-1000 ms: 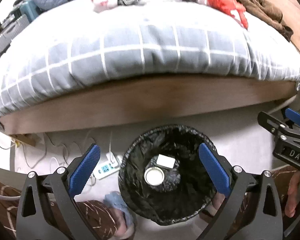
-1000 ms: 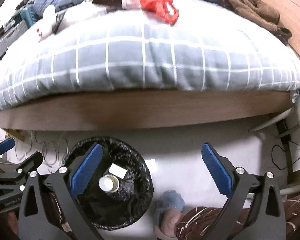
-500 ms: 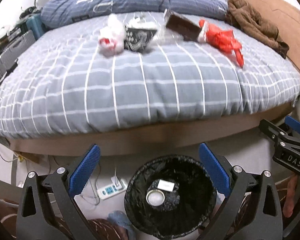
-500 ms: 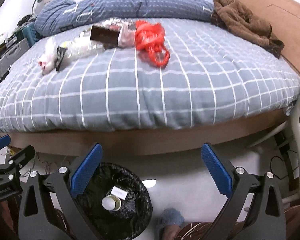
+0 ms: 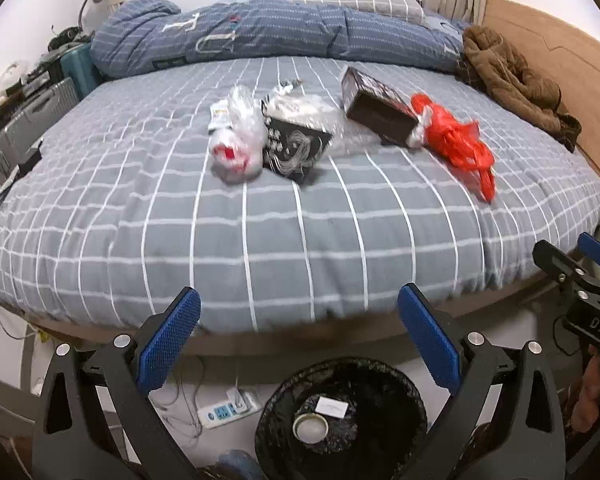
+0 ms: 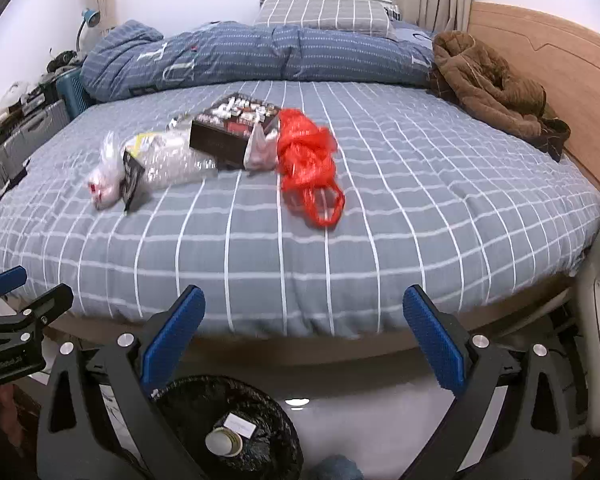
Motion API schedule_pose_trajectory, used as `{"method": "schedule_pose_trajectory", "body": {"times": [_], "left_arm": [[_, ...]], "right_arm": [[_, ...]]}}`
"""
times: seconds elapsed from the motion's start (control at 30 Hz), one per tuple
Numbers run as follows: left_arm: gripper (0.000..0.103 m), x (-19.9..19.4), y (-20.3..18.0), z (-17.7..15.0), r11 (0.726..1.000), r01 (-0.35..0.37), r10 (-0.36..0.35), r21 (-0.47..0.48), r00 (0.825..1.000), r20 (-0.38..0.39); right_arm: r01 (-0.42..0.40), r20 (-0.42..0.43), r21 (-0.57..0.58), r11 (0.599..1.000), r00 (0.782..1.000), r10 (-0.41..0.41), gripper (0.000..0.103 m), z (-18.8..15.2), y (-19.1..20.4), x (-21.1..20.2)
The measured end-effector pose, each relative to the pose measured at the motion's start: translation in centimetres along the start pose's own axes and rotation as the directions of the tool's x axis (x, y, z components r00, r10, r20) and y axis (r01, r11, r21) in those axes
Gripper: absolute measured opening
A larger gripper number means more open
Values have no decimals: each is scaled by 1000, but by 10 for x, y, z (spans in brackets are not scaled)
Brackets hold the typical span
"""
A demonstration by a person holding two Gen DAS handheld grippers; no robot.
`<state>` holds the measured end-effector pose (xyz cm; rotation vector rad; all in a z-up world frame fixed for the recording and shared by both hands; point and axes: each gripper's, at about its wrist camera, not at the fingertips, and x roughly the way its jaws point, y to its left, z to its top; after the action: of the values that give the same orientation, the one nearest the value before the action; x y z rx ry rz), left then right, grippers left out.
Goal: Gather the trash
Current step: 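Raise both open tools back toward the trash on the bed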
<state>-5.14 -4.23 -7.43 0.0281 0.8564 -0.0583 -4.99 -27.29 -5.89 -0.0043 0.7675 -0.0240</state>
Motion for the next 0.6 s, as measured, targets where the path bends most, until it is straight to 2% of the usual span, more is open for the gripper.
{"method": "schedule_pose_trajectory", "body": {"times": [0.37, 0.6], "left_arm": [[97, 19, 25, 56, 999, -27, 29, -30, 999, 43], [97, 52, 43, 84, 998, -51, 52, -34, 998, 24]], "right_arm": [[-2, 41, -16, 1000, 999, 3, 95, 53, -4, 16], [-1, 12, -34, 999, 1000, 2, 91, 81, -4, 54]]}}
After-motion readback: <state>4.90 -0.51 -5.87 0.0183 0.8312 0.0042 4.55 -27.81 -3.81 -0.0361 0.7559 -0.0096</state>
